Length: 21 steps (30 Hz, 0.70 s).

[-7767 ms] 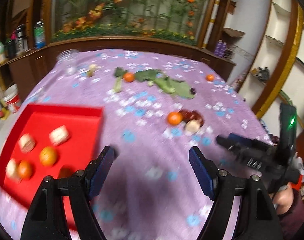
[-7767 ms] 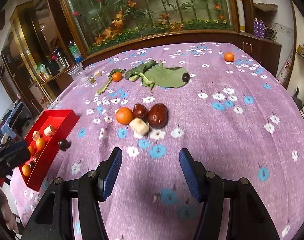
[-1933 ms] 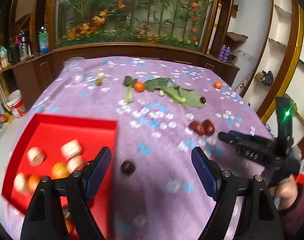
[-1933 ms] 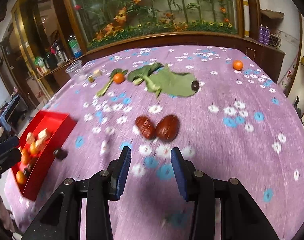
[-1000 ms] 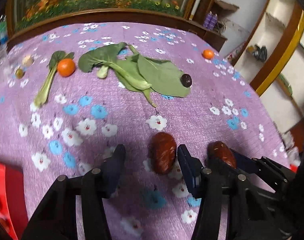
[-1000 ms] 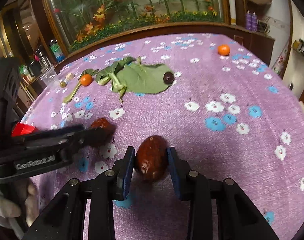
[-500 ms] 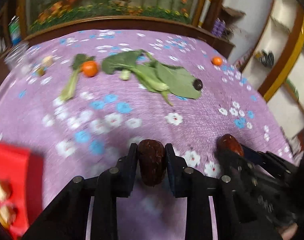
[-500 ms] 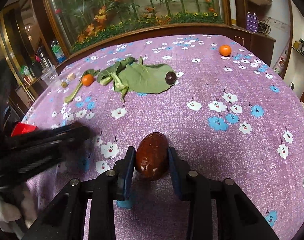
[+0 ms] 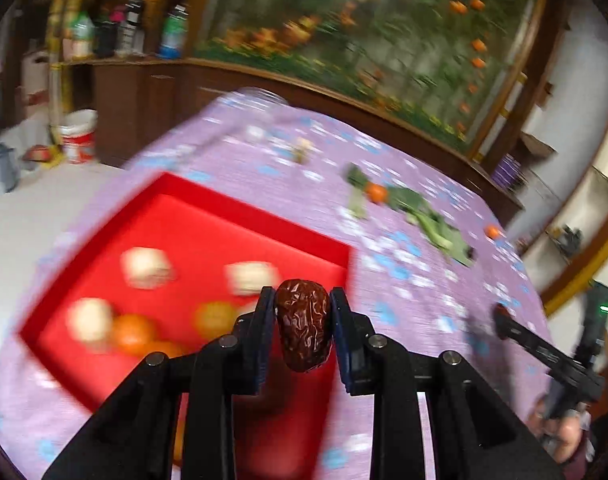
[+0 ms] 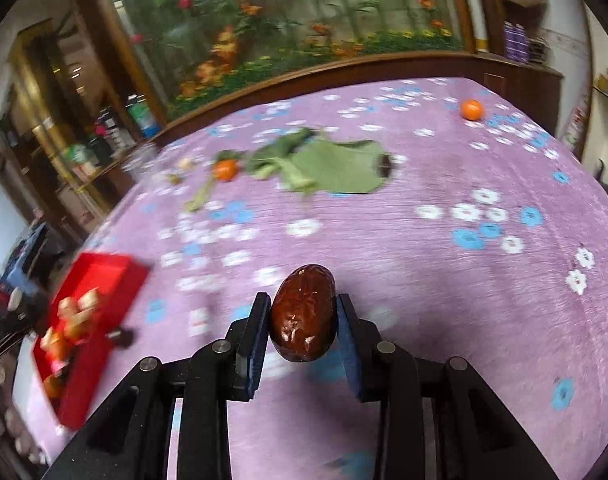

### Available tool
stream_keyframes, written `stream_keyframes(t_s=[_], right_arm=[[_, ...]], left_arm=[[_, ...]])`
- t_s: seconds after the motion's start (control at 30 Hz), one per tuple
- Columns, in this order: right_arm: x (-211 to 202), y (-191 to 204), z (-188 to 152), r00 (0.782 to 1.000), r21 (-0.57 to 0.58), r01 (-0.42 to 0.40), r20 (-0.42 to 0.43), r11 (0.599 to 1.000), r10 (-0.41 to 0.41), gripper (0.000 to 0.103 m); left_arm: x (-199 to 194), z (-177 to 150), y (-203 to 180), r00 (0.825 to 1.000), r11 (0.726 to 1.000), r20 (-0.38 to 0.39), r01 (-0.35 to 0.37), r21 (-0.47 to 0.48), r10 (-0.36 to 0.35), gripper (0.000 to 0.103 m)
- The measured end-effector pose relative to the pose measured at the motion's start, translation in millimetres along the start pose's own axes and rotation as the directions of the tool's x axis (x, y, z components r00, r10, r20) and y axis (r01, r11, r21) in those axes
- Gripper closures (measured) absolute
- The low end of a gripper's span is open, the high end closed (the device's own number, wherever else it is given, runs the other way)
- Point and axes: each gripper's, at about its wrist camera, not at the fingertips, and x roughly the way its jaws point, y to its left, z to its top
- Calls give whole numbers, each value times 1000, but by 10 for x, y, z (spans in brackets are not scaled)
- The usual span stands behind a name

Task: Organize fruits
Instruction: 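Carry both red dates into the red tray and open both grippers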

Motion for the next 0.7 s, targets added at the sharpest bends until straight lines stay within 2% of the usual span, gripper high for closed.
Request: stream_keyframes(t_s=[0.1, 0.37, 0.57, 0.7], right_arm=[[-58, 415, -8, 999, -60, -54, -6, 997, 54, 68], [108, 1460, -154, 978, -193, -198, -103, 961, 180, 67], [394, 1981, -335, 968, -270, -225, -173, 936, 183, 67], [548, 2208, -357, 971, -327, -207, -180, 922, 154, 67]], left_arm=[[-147, -27, 269, 996, 997, 37, -79, -17, 79, 77], [-199, -153, 740, 991, 989, 30, -125, -77, 128, 77], [-172, -240, 945, 990, 986, 10, -136, -93, 137, 77], [-159, -281, 966, 988, 985, 8, -155, -75, 156, 77]])
